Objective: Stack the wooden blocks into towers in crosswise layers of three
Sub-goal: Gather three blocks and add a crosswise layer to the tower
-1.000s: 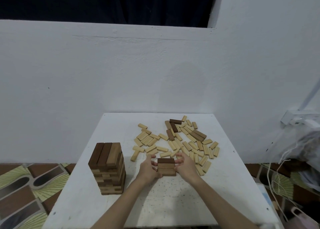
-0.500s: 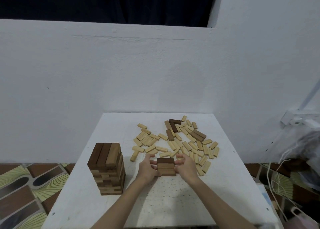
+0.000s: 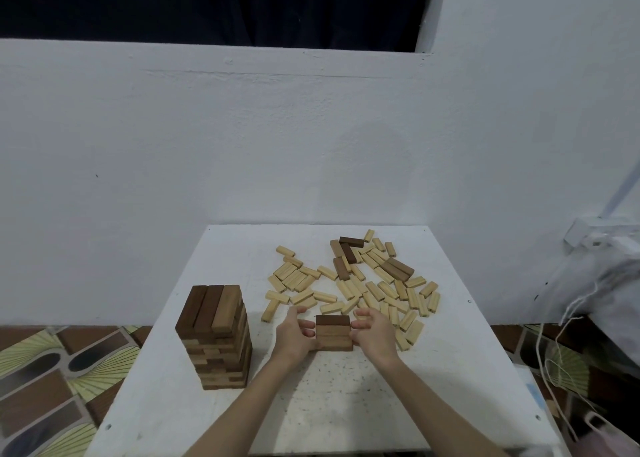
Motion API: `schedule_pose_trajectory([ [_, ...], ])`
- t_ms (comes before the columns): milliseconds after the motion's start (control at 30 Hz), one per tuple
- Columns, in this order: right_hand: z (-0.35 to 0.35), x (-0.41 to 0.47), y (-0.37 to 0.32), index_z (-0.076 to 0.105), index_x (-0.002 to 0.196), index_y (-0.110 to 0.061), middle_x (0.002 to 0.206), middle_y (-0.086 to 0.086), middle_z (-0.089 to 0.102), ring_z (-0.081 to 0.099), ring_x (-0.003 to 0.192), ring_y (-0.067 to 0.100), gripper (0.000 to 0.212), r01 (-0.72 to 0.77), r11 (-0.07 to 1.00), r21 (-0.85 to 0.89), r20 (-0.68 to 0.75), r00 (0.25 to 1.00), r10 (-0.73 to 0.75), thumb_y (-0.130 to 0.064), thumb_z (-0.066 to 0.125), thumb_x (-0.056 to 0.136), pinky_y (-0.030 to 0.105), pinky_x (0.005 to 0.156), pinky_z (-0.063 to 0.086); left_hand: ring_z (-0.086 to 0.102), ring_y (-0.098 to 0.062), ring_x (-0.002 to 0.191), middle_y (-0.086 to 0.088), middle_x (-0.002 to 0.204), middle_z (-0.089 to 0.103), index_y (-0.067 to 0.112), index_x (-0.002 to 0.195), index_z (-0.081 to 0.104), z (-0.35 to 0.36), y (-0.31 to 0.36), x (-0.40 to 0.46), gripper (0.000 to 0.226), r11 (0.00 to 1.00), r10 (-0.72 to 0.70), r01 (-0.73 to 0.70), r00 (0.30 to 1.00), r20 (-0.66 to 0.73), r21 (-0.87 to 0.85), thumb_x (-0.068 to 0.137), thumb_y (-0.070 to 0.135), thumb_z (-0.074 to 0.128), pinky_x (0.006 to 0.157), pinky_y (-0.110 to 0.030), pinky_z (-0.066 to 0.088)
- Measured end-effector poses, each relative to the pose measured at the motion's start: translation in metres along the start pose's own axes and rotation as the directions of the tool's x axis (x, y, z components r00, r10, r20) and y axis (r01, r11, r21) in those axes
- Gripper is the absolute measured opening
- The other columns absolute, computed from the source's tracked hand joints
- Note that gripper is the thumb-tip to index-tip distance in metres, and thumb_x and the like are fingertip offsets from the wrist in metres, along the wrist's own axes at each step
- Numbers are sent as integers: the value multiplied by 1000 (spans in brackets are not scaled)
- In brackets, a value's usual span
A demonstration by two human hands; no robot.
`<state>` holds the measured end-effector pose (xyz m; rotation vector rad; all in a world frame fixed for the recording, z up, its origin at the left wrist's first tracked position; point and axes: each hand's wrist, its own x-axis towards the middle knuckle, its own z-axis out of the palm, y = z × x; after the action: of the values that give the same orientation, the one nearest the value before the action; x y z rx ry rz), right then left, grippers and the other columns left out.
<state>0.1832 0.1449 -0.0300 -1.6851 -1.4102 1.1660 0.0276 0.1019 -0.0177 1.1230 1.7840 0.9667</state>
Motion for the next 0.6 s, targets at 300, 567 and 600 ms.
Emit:
schedule_pose_trajectory([
  [300, 3, -1, 1, 63, 113, -12, 92, 1, 67, 65, 88, 16, 39, -14, 1000, -15, -45, 999, 13, 5, 68, 78, 34, 81, 56, 62, -16, 82, -7, 93, 63, 7, 129, 41, 1, 0, 2, 69, 1000, -15, 15, 1000, -6, -20, 71, -5, 76, 61, -16, 51],
  [567, 3, -4, -1, 64, 113, -10, 89, -2, 67, 65, 89, 16, 39, -36, 999, -9, -38, 999, 36, 1, 71, 77, 34, 85, 55, 62, -16, 82, -8, 95, 64, 7, 127, 44, -2, -1, 2, 70, 999, -29, 29, 1000, 3, -27, 67, -6, 78, 64, -16, 51],
  [600, 3, -5, -2, 64, 113, -10, 89, -2, 67, 65, 89, 16, 39, -35, 999, -7, -35, 999, 35, 1, 71, 77, 35, 85, 55, 60, -14, 80, -7, 95, 63, 7, 126, 44, -3, -1, 2, 70, 999, -27, 27, 1000, 11, -17, 67, -5, 79, 63, -15, 50],
])
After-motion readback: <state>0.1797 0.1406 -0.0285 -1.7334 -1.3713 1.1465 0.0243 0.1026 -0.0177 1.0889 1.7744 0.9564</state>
